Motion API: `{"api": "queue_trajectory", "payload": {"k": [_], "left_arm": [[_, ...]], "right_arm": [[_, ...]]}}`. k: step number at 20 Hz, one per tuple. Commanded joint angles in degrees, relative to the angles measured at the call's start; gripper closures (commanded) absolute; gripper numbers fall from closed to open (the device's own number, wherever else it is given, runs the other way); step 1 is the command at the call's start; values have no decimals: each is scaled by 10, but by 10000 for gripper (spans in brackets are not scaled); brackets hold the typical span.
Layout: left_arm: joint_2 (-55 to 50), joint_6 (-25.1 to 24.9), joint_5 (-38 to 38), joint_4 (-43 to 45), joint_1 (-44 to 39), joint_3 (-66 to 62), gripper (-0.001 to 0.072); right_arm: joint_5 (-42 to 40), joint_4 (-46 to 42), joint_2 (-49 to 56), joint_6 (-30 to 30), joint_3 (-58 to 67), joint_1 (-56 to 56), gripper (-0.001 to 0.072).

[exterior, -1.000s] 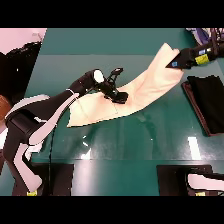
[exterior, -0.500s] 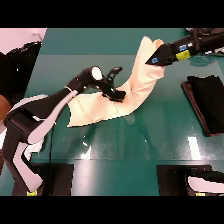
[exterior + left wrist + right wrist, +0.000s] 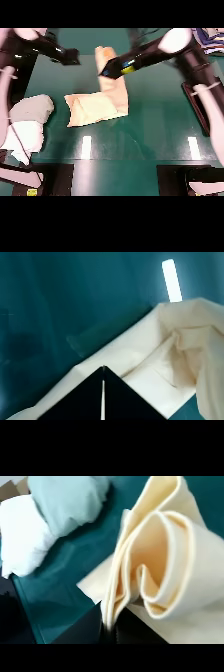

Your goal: Fold the shirts.

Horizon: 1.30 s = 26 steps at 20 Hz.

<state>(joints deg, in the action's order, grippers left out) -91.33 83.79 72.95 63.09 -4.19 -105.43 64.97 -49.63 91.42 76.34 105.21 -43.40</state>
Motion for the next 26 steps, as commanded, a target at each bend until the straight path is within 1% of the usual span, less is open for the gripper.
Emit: {"api": "queue_trajectory", "payload": {"k": [1, 2, 3, 5, 7, 9, 10, 11, 13, 15, 16, 17, 18, 20, 23, 26], "left_arm": [[54, -1, 19, 9, 82, -8, 685], [63, -2, 28, 9, 96, -9, 684], [68, -2, 38, 9, 106, -9, 684], [71, -3, 53, 10, 114, -9, 684], [71, -17, 66, 9, 112, -9, 684], [71, -17, 73, 8, 109, -8, 684], [70, -17, 76, 5, 110, -8, 684], [70, -17, 77, 4, 110, -8, 684], [70, -17, 80, 2, 110, -8, 684], [70, -17, 81, -10, 109, -8, 684], [70, -17, 81, -19, 109, -8, 684], [70, -17, 81, -20, 109, -8, 684], [70, -17, 80, -19, 110, -8, 684], [68, -17, 80, -19, 110, -8, 684], [68, -17, 80, -19, 110, -8, 684], [68, -17, 80, -19, 110, -8, 684]], "right_arm": [[-108, 59, 65, -62, 1, -89, 460], [-119, 78, 79, -75, 2, -103, 277], [-120, 79, 87, -75, 2, -109, 225], [-86, 62, 86, -74, 2, -99, 233], [-15, 1, 72, -66, 1, -70, 273], [57, -64, 55, -34, -16, -27, 273], [76, -80, 43, -27, -41, -1, 273], [85, -90, 28, -22, -78, 29, 273], [78, -89, -1, -17, -159, 92, 273], [48, -85, -15, 14, -231, 154, 262], [42, -73, -11, 24, -253, 182, 258], [43, -47, 0, 23, -272, 209, 201], [45, -14, 16, 22, -284, 228, 117], [58, 59, 61, 9, -291, 245, 89], [56, 177, 121, -36, -288, 236, 87], [56, 191, 167, -37, -238, 196, 88]]}}
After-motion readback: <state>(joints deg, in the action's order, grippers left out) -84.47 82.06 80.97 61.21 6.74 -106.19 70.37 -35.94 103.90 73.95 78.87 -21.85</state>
